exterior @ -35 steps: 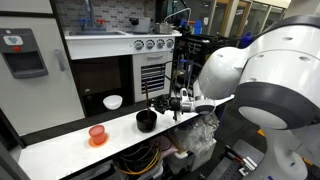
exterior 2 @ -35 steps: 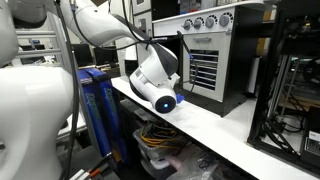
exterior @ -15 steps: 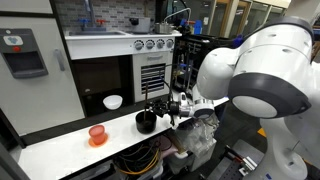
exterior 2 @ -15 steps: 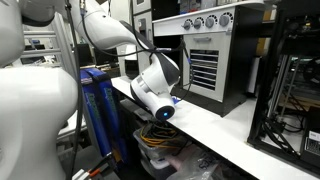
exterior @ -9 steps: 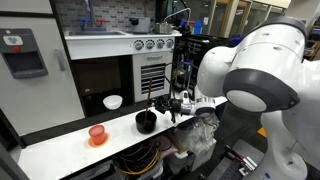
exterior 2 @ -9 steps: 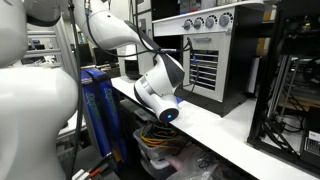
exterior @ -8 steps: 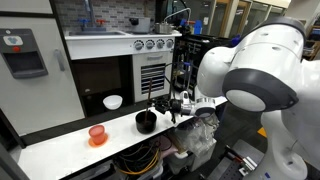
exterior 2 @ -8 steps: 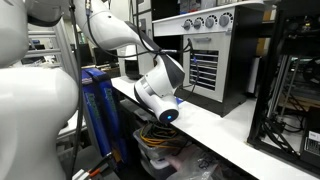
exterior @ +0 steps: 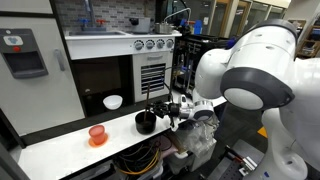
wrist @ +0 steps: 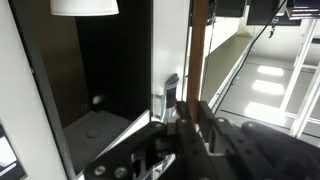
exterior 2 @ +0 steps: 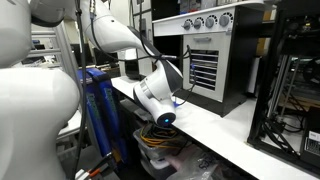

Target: Use the wooden spoon to mix the contents of the black cup then place the spoon on the counter

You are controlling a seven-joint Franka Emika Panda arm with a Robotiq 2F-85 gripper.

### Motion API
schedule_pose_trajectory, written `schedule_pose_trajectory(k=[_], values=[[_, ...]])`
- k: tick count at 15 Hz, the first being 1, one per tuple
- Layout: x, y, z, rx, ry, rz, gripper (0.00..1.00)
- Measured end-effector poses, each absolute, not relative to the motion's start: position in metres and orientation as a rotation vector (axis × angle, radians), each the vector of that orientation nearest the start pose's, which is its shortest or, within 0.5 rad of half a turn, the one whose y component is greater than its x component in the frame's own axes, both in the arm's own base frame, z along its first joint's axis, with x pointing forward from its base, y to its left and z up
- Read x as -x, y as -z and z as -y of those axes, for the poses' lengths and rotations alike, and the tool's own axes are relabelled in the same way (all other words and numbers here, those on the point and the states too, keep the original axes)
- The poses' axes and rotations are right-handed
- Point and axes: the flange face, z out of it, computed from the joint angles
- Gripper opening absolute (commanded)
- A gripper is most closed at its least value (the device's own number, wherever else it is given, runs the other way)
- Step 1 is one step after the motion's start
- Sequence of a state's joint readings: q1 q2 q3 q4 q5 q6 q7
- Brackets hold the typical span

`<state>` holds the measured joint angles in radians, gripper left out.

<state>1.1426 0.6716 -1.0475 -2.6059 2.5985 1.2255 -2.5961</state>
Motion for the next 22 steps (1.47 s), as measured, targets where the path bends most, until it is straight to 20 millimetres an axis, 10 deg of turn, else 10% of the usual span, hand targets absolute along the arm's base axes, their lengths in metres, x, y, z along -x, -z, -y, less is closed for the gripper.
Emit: schedule_pose_trajectory(k=[22], values=[[-0.455, -0.190, -0.078, 1.560, 1.766, 0.809, 0.04]])
